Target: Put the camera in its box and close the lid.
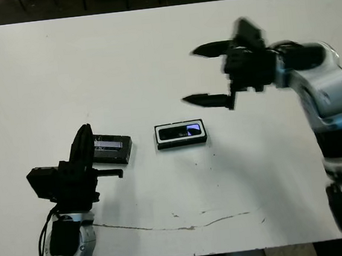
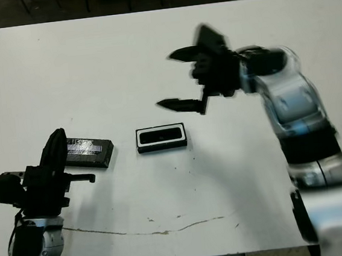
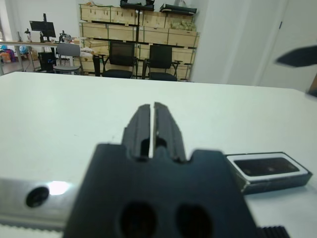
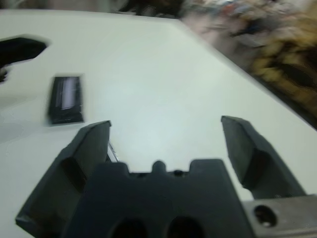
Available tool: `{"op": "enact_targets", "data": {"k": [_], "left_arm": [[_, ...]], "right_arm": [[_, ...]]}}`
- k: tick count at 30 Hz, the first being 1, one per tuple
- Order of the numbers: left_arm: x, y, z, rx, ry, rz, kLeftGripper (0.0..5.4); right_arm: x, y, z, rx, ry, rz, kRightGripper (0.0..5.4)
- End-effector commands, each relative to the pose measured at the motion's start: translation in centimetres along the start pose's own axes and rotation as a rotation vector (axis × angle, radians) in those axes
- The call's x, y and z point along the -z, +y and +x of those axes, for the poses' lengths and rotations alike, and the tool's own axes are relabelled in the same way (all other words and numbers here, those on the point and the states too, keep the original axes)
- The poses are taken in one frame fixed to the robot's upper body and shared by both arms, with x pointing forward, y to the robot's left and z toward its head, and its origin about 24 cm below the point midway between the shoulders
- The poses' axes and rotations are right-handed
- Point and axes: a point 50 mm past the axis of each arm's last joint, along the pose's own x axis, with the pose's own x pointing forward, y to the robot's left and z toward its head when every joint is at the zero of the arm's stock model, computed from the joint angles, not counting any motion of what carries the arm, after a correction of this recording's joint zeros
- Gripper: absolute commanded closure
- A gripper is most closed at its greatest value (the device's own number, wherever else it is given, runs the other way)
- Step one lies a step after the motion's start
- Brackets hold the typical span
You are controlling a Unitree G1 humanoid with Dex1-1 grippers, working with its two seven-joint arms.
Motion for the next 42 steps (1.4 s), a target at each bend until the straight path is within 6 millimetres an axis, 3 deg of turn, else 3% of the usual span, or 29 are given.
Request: {"op": "enact_targets", "data": {"k": [1, 6, 12, 18, 25, 32, 42], "left_arm": [[-0.7, 2.2, -0.4, 0.022, -0.006, 0.067, 5.4], [-3.8, 6.9, 1.5, 0.188, -0.007, 0.266, 5.4], [-8.0, 10.4, 5.5, 0.518, 0.186, 0.476, 5.4], [-9.4, 9.1, 7.5, 0.747, 0.227, 0.689, 4.59], [-9.3, 6.4, 8.6, 1.14, 0.281, 0.707, 3.35], [-9.9, 4.6, 9.6, 1.289, 0.417, 0.846, 2.08], [-6.9, 4.5, 11.1, 1.334, 0.604, 0.911, 0.28]], "right_arm": [[2.8, 1.4, -2.6, 0.12, -0.009, 0.109, 1.02], [6.3, 2.6, -5.4, 0.165, 0.034, 0.215, 1.94], [7.0, 2.3, -5.5, 0.174, 0.065, 0.25, 3.01], [6.4, 1.8, -5.1, 0.165, 0.092, 0.245, 4.11], [6.5, 0.6, -5.4, 0.186, 0.093, 0.225, 5.38], [5.4, -0.3, -5.3, 0.204, 0.072, 0.175, 5.4], [5.4, -0.2, -5.0, 0.174, 0.071, 0.153, 5.4]]}}
